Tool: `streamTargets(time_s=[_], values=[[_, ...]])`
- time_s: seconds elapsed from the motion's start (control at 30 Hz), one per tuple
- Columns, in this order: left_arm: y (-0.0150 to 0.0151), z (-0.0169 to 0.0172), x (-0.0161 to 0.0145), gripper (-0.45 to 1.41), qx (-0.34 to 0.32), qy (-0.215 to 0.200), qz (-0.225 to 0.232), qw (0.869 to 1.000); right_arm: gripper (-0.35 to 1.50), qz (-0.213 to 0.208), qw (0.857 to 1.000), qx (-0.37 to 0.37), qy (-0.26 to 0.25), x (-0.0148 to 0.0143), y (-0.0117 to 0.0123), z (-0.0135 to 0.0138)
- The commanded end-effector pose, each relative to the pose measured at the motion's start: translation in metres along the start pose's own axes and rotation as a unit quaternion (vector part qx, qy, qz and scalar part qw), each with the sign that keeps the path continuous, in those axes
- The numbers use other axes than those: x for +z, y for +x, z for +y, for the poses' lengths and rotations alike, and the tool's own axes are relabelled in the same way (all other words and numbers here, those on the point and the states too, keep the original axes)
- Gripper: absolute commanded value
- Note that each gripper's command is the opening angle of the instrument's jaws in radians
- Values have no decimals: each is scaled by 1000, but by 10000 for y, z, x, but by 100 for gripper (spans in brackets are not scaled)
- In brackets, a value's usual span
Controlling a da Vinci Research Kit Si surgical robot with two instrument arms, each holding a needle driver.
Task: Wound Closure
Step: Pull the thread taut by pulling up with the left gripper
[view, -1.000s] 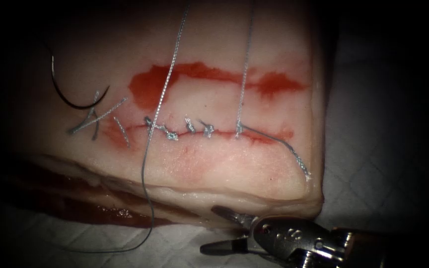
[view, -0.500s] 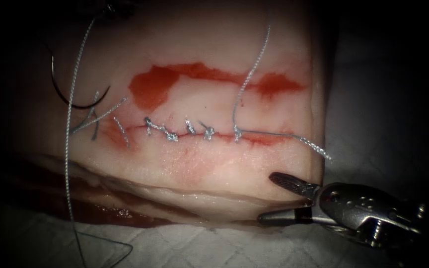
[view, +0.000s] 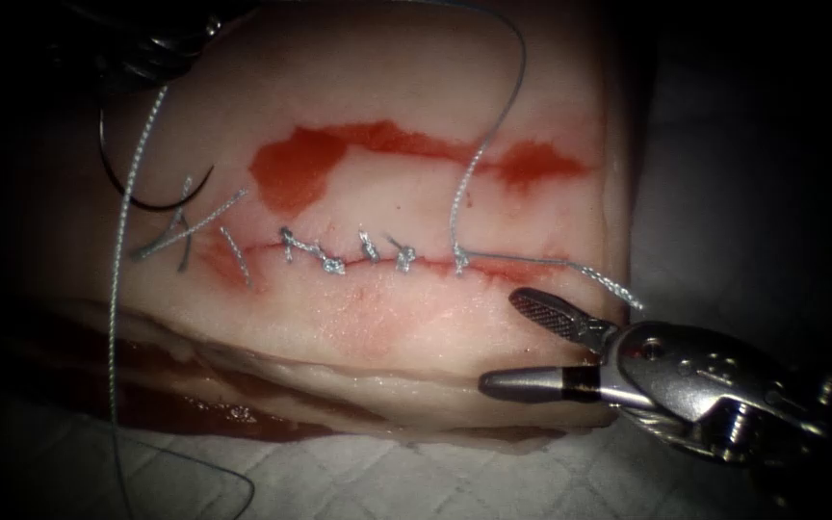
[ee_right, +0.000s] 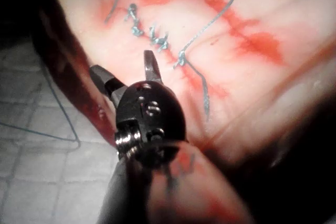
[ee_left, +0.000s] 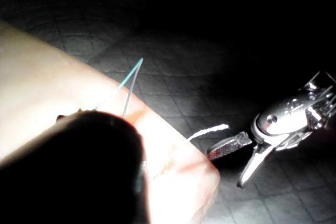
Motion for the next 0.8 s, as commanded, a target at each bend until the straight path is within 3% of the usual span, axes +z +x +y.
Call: streamTargets(time_s=[0.03, 0.23, 0.33, 0.63, 0.8], values=[[-22, 3, 2, -45, -10, 0, -14, 1000, 135, -26, 1000, 10, 11, 12, -9, -1], [-43, -6, -11, -45, -14, -1, -46, 999, 133, -19, 997, 38, 69, 25, -37, -23], [-40, -12, -16, -45, -11, 0, -58, 998, 130, 17, 994, 67, 85, 37, -43, -37], [-44, -17, -27, -45, -12, -6, -76, 997, 136, 57, 989, 128, 49, 75, -28, -67], [-50, -16, -30, -45, -15, -10, -89, 996, 131, 109, 986, 122, 32, 80, -15, -71]])
